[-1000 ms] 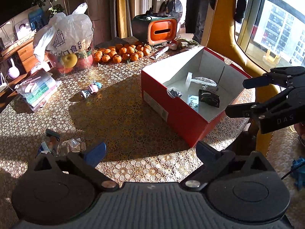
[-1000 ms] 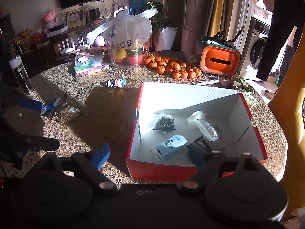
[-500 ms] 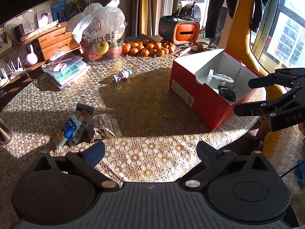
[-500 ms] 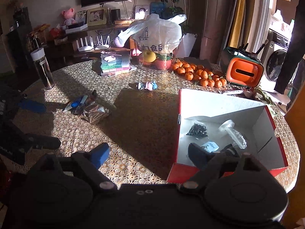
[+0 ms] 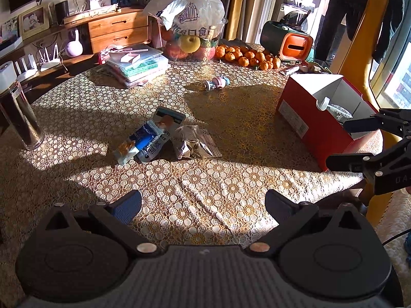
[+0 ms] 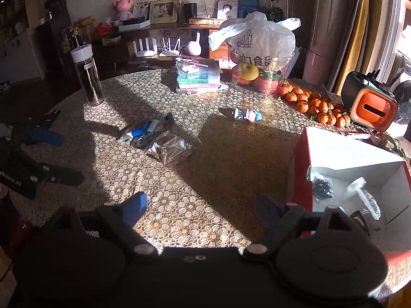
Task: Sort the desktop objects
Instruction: 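Withdraw both tools from the box back over the remaining snacks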
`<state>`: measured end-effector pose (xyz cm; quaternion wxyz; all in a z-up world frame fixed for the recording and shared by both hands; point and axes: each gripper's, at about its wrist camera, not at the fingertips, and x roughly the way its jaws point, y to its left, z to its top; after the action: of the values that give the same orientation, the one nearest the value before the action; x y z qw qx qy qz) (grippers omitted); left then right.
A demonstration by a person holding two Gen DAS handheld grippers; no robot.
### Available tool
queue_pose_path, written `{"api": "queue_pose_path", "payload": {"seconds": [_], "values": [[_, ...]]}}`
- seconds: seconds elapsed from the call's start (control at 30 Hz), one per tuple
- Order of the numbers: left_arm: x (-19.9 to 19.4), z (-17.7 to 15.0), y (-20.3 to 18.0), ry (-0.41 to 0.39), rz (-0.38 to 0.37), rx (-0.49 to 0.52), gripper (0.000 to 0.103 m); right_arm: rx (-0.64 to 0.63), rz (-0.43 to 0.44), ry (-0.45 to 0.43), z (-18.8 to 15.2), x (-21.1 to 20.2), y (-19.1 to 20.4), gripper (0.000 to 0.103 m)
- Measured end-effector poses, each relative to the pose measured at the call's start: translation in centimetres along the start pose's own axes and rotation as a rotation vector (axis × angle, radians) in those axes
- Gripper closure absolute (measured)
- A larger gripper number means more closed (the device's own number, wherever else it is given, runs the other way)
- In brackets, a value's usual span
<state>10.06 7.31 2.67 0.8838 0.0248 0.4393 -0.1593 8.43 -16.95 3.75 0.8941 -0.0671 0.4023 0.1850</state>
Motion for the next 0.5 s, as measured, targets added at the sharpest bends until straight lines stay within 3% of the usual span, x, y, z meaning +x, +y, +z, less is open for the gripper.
{"api": "queue_pose_path", "payload": {"seconds": [0.5], "values": [[4.9,0.9,5.4,0.046,0.037,-0.021,0.000,-0.048,0.053,0.087,2.0,6.3,2.7,0.013]]}}
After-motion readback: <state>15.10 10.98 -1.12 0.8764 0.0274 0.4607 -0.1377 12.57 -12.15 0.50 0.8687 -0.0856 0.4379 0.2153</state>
